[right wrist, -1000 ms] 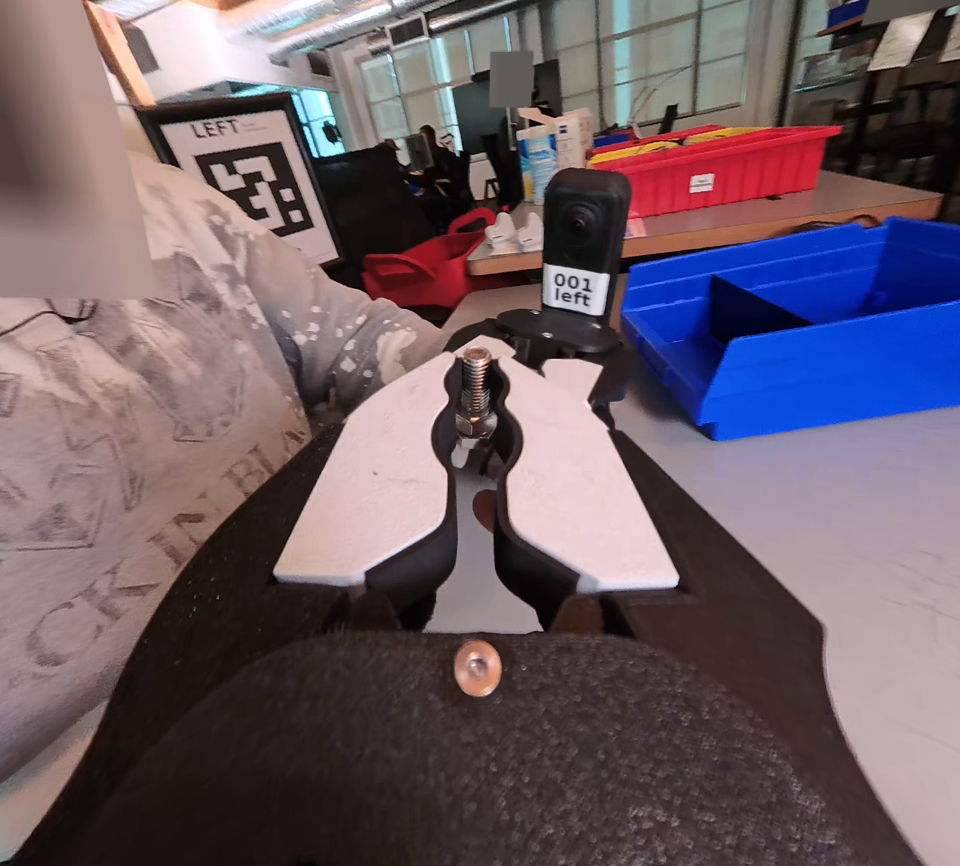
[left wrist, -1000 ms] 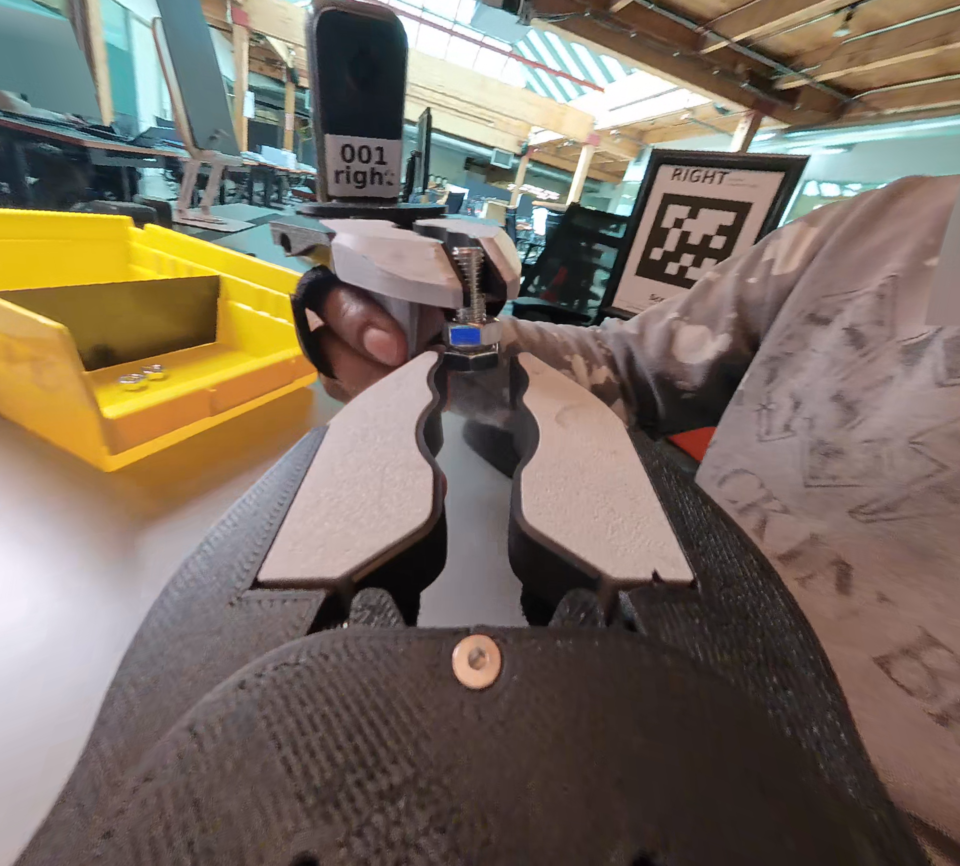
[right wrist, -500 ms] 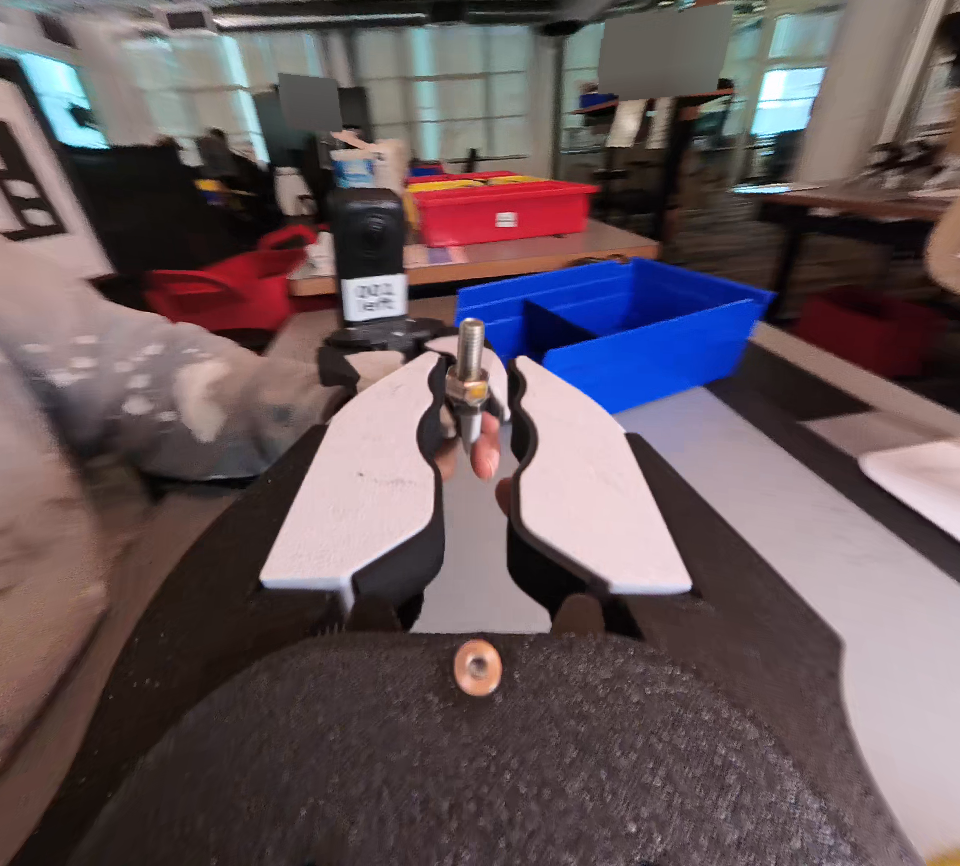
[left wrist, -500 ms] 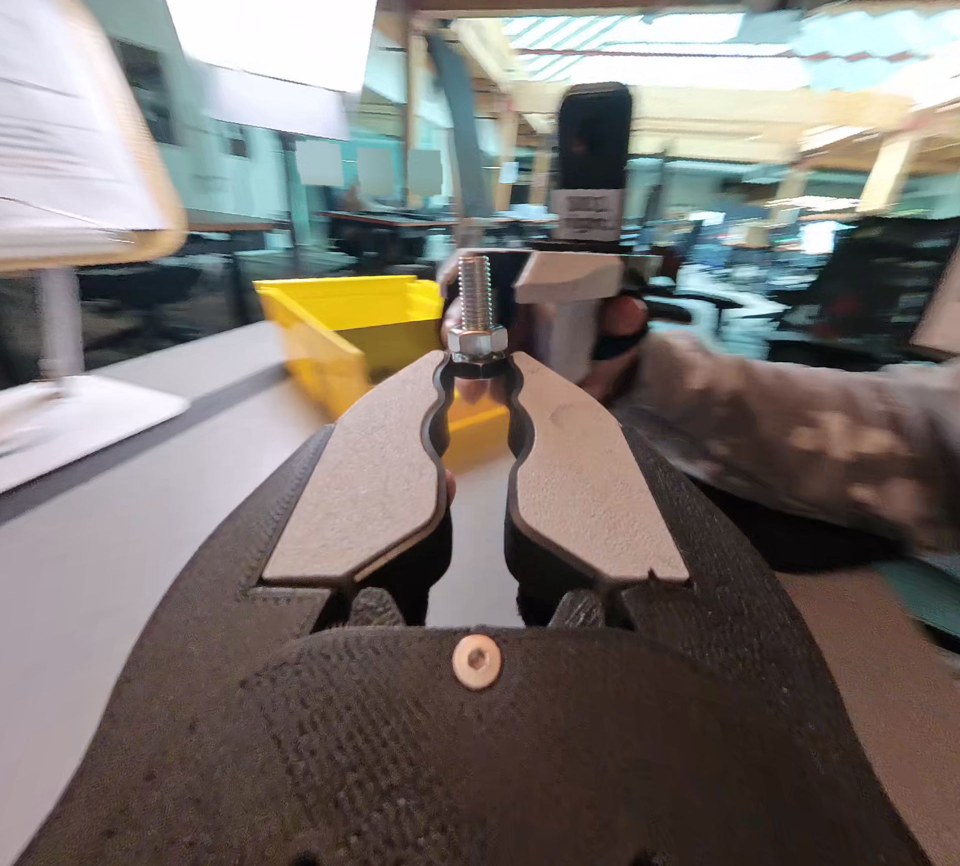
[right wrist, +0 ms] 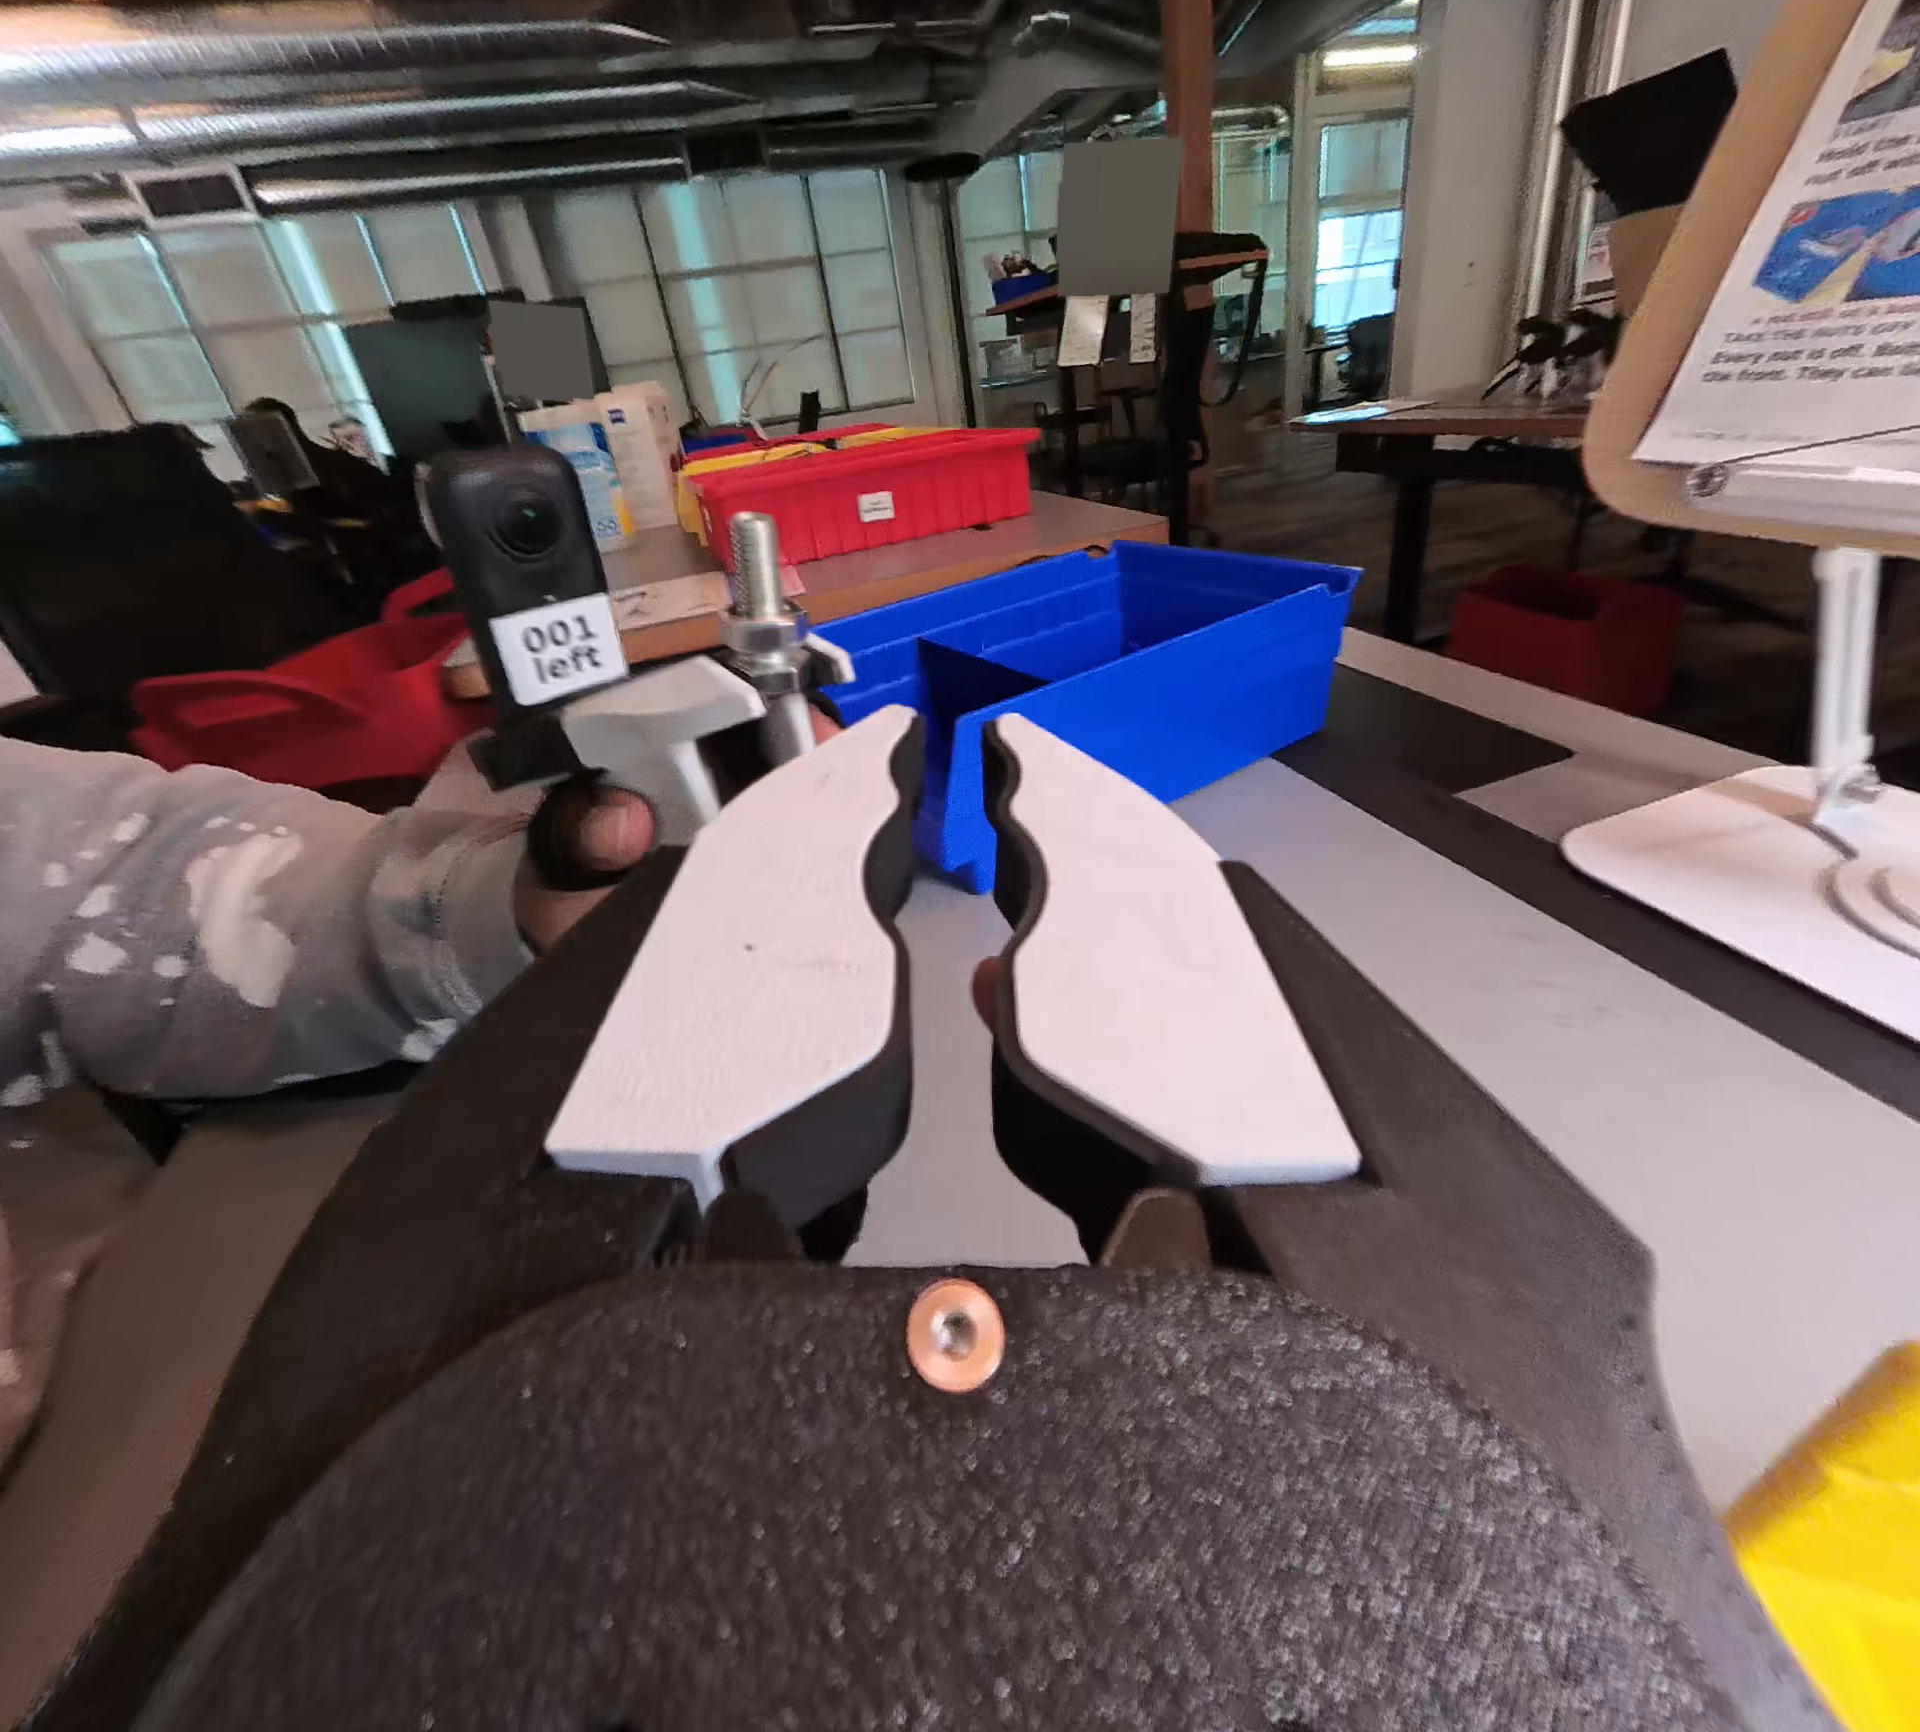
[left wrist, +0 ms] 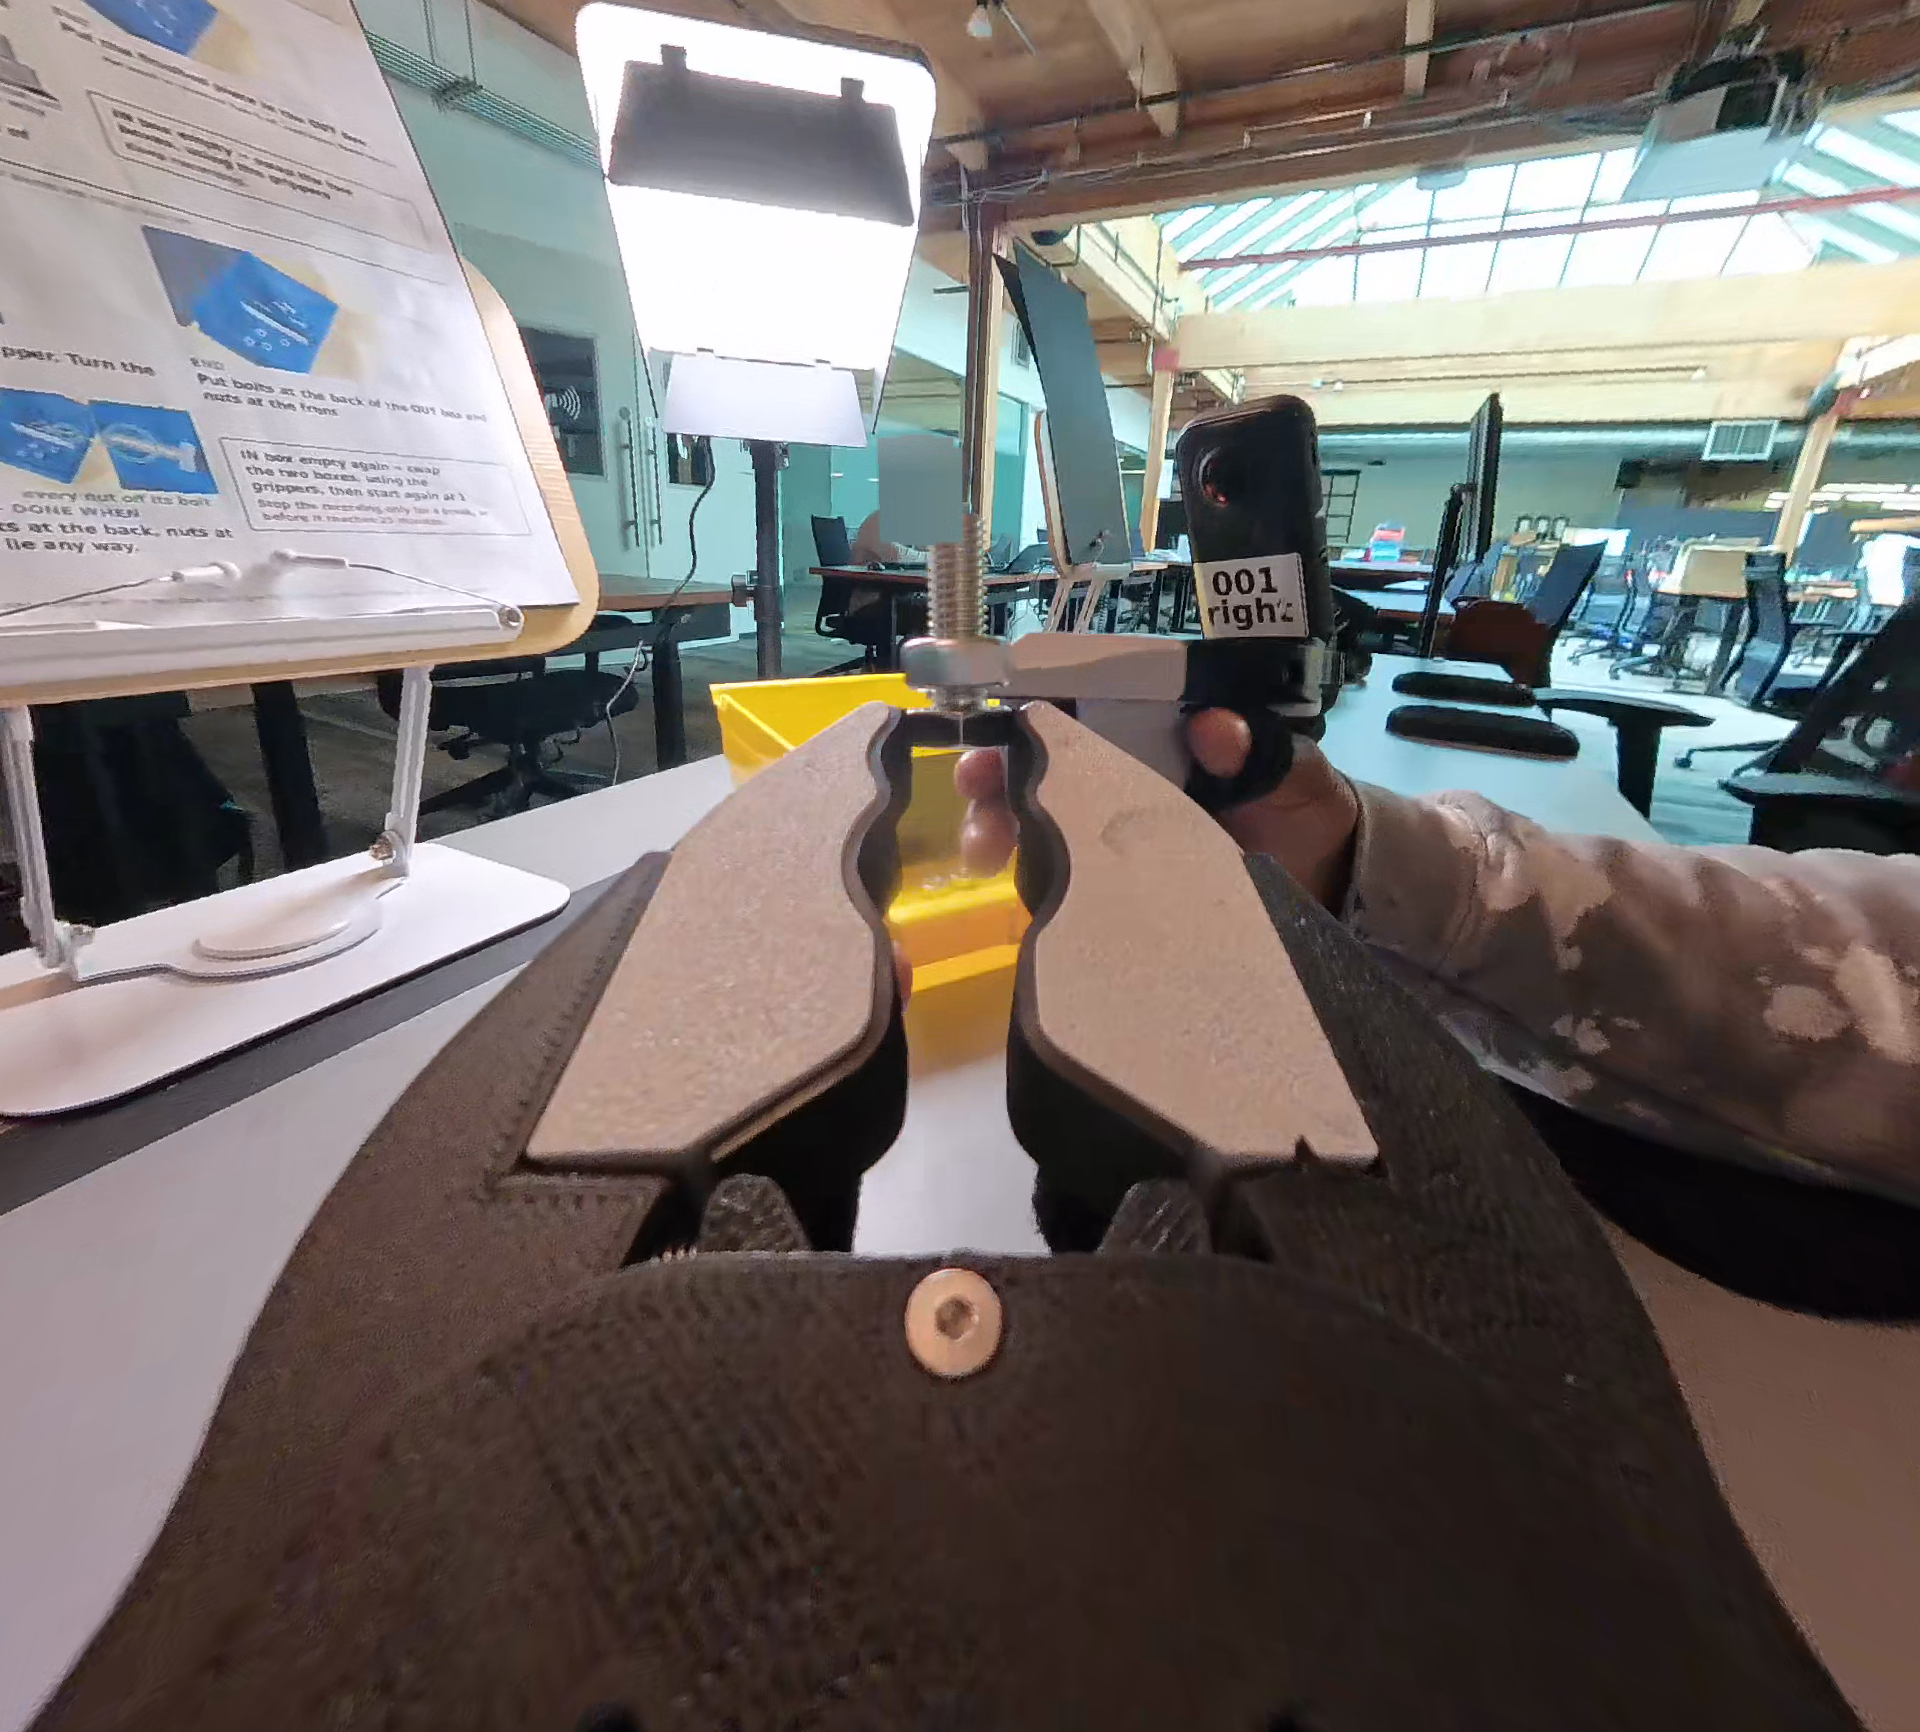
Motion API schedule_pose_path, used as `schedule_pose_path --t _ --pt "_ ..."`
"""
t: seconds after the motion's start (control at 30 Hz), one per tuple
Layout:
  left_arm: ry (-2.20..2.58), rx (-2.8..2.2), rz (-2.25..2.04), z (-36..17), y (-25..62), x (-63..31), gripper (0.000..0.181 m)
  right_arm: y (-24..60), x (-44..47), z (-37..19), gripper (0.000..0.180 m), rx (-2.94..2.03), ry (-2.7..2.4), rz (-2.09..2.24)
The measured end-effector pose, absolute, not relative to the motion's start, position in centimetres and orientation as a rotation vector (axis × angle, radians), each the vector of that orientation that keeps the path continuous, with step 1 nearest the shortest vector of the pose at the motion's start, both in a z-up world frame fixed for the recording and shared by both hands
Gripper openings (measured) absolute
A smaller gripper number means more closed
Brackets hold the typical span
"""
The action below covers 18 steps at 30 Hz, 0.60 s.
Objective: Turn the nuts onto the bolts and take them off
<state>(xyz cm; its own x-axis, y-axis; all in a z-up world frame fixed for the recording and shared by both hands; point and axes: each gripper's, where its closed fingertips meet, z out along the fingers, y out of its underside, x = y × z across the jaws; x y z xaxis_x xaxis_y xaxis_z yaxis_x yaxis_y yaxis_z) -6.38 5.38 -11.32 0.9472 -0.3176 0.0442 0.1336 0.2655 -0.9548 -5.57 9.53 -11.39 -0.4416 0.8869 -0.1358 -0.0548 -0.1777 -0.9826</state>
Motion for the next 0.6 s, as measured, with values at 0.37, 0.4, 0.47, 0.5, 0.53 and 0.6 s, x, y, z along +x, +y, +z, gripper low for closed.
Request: schedule_pose_path --t 0.37,0.4,0.47,0.5,0.53,0.6 --pt "0.210 -1.336 -0.358 -13.3 6.3 -4.7 0.019 4.5 -6.7 -12.0 0.018 -0.959 -1.537 1.642" --pt "0.216 -1.346 -0.374 -13.5 6.4 -4.6 0.019 4.5 -6.6 -12.3 0.018 -0.955 -1.560 1.621" --pt "0.245 -1.373 -0.421 -14.0 6.5 -4.1 0.019 4.6 -6.3 -12.7 0.018 -0.947 -1.613 1.606" --pt "0.254 -1.387 -0.461 -14.2 6.5 -3.8 0.019 4.6 -6.1 -13.0 0.018 -0.940 -1.638 1.602" --pt "0.266 -1.400 -0.501 -14.4 6.5 -3.6 0.019 4.5 -5.9 -13.2 0.018 -0.933 -1.664 1.606" --pt "0.277 -1.416 -0.559 -14.7 6.4 -3.1 0.019 4.5 -5.5 -13.5 0.018 -0.925 -1.698 1.631"
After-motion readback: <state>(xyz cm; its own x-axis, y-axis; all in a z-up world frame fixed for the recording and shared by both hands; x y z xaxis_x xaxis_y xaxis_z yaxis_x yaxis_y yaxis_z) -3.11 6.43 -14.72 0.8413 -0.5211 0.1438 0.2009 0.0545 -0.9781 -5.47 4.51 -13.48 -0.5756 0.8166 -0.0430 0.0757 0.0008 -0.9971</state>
